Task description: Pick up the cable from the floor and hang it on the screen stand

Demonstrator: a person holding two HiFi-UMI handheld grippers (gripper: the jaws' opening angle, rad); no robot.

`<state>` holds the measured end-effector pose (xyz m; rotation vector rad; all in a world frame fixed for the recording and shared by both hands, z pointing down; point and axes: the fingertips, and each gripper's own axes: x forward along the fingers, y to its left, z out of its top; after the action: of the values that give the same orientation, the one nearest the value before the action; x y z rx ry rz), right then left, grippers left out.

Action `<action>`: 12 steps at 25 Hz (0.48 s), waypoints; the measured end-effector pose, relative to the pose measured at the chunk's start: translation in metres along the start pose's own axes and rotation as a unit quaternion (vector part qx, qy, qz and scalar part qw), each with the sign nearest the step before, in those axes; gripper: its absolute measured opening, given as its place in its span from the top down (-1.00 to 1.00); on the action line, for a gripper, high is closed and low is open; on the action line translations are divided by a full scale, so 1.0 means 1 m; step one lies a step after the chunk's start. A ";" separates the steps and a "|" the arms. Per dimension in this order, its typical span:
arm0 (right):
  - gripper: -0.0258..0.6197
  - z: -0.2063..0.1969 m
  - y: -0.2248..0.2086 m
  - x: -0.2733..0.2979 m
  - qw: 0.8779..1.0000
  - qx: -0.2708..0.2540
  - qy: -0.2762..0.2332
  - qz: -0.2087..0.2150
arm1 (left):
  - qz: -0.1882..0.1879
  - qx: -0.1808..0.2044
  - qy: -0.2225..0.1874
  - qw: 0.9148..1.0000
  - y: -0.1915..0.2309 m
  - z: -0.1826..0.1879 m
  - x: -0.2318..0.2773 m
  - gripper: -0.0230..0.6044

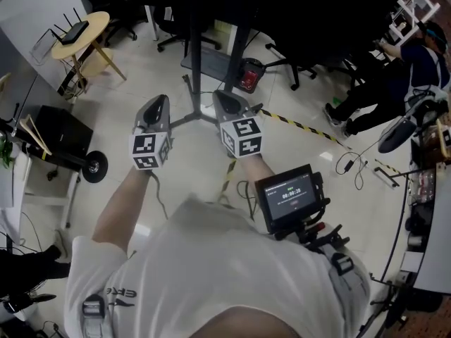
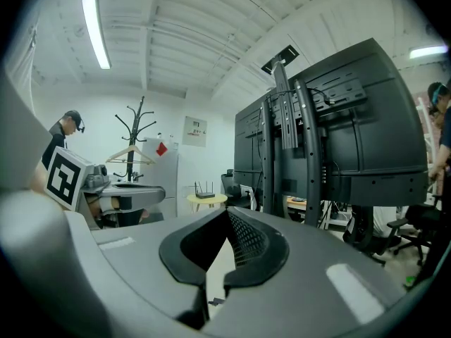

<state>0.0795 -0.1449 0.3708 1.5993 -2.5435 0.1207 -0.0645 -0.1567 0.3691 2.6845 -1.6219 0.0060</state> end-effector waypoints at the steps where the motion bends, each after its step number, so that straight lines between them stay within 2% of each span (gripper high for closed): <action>1: 0.88 0.001 0.000 0.000 1.000 0.000 0.000 0.000 | 0.000 -0.001 0.000 1.000 0.000 0.001 0.001 0.87; 12: 0.89 0.000 -0.001 0.001 1.000 -0.001 0.000 -0.002 | -0.003 -0.002 0.000 1.000 -0.001 -0.001 0.004 0.87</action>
<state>0.0801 -0.1461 0.3710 1.6031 -2.5395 0.1182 -0.0613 -0.1597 0.3704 2.6865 -1.6103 0.0036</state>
